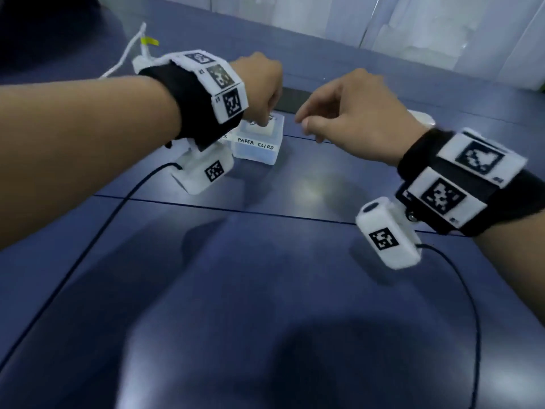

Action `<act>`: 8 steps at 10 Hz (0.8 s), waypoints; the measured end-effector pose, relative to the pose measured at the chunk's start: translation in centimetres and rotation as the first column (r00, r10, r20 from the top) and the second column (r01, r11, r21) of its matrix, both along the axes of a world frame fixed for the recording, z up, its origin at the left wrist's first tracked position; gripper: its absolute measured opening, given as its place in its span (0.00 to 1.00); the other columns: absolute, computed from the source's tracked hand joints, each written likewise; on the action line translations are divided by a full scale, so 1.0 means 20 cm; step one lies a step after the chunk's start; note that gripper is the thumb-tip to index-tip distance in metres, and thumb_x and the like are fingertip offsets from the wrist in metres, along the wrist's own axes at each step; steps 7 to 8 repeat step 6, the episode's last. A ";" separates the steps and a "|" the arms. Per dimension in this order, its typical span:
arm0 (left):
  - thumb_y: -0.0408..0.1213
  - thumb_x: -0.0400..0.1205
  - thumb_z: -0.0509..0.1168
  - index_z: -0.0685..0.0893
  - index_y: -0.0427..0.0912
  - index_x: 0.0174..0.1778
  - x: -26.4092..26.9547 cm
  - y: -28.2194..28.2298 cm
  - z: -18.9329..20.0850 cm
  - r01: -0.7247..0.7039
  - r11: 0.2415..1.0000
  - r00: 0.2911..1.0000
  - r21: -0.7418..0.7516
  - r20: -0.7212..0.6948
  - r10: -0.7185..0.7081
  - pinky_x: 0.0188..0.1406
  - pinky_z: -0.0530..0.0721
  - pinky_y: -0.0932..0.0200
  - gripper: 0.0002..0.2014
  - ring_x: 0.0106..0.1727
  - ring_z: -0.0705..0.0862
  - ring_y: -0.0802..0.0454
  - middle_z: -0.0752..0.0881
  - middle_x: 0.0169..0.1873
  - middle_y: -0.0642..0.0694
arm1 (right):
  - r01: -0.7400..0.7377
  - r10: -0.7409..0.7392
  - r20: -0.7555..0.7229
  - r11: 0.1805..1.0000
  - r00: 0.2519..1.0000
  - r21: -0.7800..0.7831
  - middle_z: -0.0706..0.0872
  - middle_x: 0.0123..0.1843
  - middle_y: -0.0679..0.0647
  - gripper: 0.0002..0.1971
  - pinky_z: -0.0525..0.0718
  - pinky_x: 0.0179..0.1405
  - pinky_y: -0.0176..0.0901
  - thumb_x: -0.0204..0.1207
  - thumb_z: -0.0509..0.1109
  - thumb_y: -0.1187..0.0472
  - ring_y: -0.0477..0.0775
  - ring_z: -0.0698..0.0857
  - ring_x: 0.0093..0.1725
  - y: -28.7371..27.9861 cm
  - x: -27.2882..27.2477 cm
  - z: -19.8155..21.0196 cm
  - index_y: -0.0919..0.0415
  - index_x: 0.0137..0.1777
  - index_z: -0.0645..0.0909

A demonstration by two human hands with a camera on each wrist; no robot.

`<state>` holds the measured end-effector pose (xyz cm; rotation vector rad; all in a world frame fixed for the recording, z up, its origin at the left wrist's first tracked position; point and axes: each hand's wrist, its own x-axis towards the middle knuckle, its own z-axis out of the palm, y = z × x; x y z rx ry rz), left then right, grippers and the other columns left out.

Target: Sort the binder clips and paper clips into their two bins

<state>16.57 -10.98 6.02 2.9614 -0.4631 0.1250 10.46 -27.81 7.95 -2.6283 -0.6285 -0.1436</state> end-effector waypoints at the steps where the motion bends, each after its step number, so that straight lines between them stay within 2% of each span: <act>1: 0.31 0.73 0.71 0.92 0.40 0.45 0.05 -0.02 -0.08 0.065 0.993 0.995 0.099 -0.080 -0.057 0.45 0.85 0.50 0.07 0.48 0.88 0.38 0.91 0.44 0.40 | -0.025 0.027 0.038 0.999 0.999 -0.038 0.90 0.34 0.47 0.07 0.83 0.41 0.30 0.71 0.69 0.60 0.44 0.88 0.35 -0.07 -0.21 0.07 0.53 0.42 0.90; 2: 0.32 0.78 0.67 0.91 0.41 0.52 0.06 -0.01 -0.11 0.091 0.988 0.989 0.126 -0.126 -0.075 0.54 0.85 0.49 0.10 0.53 0.86 0.38 0.91 0.51 0.39 | -0.017 0.019 0.047 0.999 0.999 -0.029 0.87 0.30 0.39 0.06 0.77 0.37 0.20 0.72 0.71 0.58 0.36 0.85 0.36 -0.13 -0.41 0.09 0.50 0.40 0.90; 3: 0.29 0.75 0.69 0.89 0.41 0.55 0.03 0.01 -0.10 0.055 0.993 0.997 0.105 -0.058 -0.049 0.53 0.85 0.47 0.13 0.56 0.85 0.37 0.88 0.55 0.41 | -0.012 0.011 0.048 0.999 0.999 0.038 0.85 0.26 0.35 0.04 0.72 0.32 0.16 0.71 0.74 0.57 0.29 0.82 0.29 -0.18 -0.62 0.08 0.49 0.39 0.90; 4: 0.27 0.70 0.75 0.89 0.38 0.47 -0.02 0.03 -0.07 -0.004 1.000 1.000 0.029 0.010 0.003 0.42 0.81 0.53 0.11 0.52 0.86 0.36 0.89 0.47 0.39 | -0.042 0.035 0.147 0.998 0.988 0.044 0.84 0.25 0.36 0.04 0.68 0.29 0.13 0.70 0.74 0.57 0.25 0.77 0.26 -0.19 -0.81 0.05 0.48 0.38 0.89; 5: 0.19 0.73 0.64 0.91 0.39 0.43 -0.04 0.05 -0.09 -0.021 0.999 1.000 -0.028 0.007 0.021 0.48 0.87 0.50 0.14 0.50 0.89 0.38 0.90 0.46 0.40 | -0.064 0.051 0.233 0.997 0.971 0.047 0.84 0.27 0.37 0.04 0.67 0.31 0.10 0.68 0.73 0.57 0.20 0.72 0.27 -0.18 -0.96 0.02 0.46 0.36 0.88; 6: 0.20 0.74 0.57 0.91 0.41 0.48 -0.05 0.09 -0.10 -0.033 0.998 0.999 -0.057 0.021 0.034 0.56 0.86 0.47 0.20 0.53 0.88 0.39 0.90 0.52 0.41 | -0.069 0.044 0.339 0.996 0.940 0.062 0.79 0.28 0.31 0.07 0.65 0.36 0.08 0.71 0.69 0.53 0.19 0.67 0.30 -0.16 -1.12 -0.01 0.43 0.37 0.89; 8: 0.20 0.74 0.57 0.91 0.41 0.48 -0.05 0.09 -0.10 -0.033 0.998 0.999 -0.057 0.021 0.034 0.56 0.86 0.47 0.20 0.53 0.88 0.39 0.90 0.52 0.41 | -0.069 0.044 0.339 0.996 0.940 0.062 0.79 0.28 0.31 0.07 0.65 0.36 0.08 0.71 0.69 0.53 0.19 0.67 0.30 -0.16 -1.12 -0.01 0.43 0.37 0.89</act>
